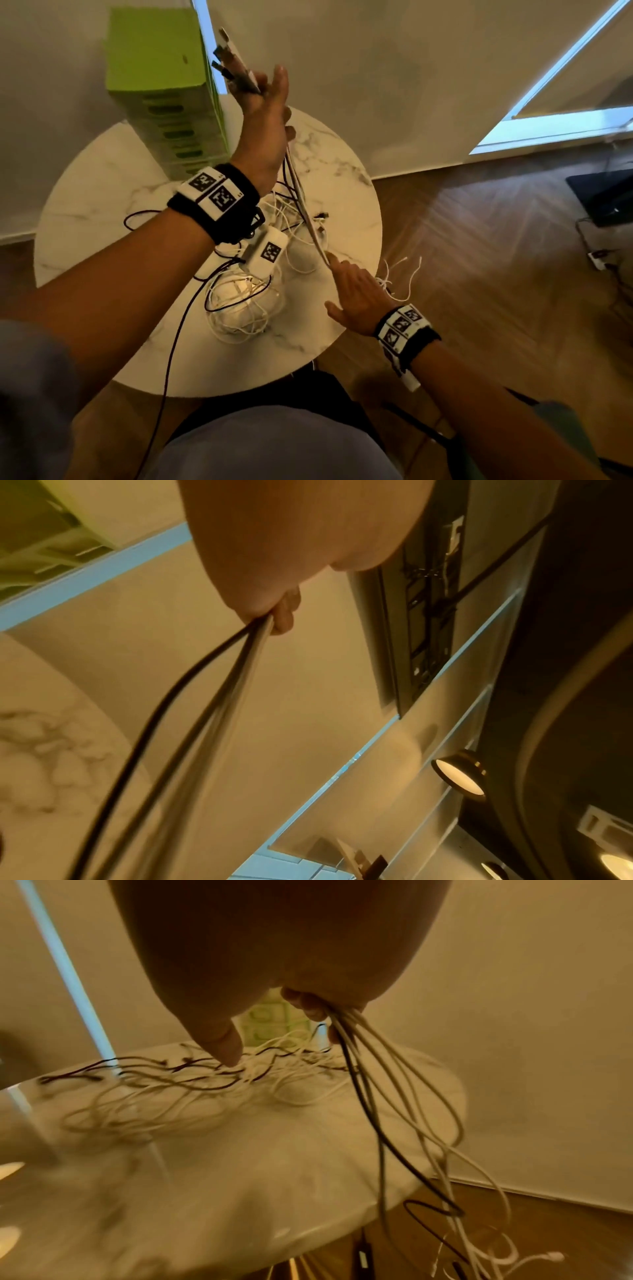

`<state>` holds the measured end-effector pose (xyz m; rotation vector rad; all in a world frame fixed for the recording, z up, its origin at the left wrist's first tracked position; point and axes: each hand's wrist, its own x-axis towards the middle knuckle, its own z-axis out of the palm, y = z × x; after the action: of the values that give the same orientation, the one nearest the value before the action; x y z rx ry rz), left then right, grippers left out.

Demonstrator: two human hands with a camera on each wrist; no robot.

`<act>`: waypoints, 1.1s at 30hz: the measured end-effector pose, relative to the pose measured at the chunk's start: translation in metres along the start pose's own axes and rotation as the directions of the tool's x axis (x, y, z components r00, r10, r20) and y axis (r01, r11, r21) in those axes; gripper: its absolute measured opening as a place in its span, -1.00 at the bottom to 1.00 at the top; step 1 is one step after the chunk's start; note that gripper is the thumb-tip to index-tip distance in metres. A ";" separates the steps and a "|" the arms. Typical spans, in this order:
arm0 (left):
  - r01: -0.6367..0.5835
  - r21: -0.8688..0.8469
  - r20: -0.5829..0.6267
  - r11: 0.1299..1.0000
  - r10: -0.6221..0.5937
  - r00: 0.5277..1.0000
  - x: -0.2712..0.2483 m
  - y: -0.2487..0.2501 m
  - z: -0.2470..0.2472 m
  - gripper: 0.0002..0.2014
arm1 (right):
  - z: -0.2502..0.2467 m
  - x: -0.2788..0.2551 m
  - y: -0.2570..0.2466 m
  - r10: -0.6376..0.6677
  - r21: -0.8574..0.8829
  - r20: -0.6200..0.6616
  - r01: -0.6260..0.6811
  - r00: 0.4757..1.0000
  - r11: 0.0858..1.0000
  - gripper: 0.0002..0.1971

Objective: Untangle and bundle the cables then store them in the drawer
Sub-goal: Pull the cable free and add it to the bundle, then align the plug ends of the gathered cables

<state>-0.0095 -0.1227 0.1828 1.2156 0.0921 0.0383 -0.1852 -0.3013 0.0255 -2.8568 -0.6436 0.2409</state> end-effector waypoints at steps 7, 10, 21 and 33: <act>0.236 0.264 0.091 0.935 -0.267 0.959 0.009 -0.031 -0.045 -0.60 | 0.001 0.032 -0.009 -0.141 0.316 0.441 -0.006 0.887 0.949 -0.31; 0.279 0.311 0.096 0.909 -0.322 0.942 0.008 -0.041 -0.065 -0.56 | -0.029 0.063 0.015 -0.054 0.452 0.445 -0.172 0.894 0.876 -0.33; 0.380 0.332 -0.069 0.863 -0.379 0.923 -0.004 -0.067 -0.119 -0.56 | 0.004 0.194 0.024 -0.014 0.514 0.450 -0.246 0.893 0.821 -0.74; 0.386 0.337 -0.174 0.859 -0.346 0.922 -0.019 -0.073 -0.149 -0.51 | -0.093 0.226 0.015 -0.054 0.434 0.162 -0.022 0.985 0.901 -0.43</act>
<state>-0.0431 -0.0102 0.0642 1.5526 0.4431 -0.2595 0.0415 -0.2309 0.0864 -2.4149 -0.5591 0.5571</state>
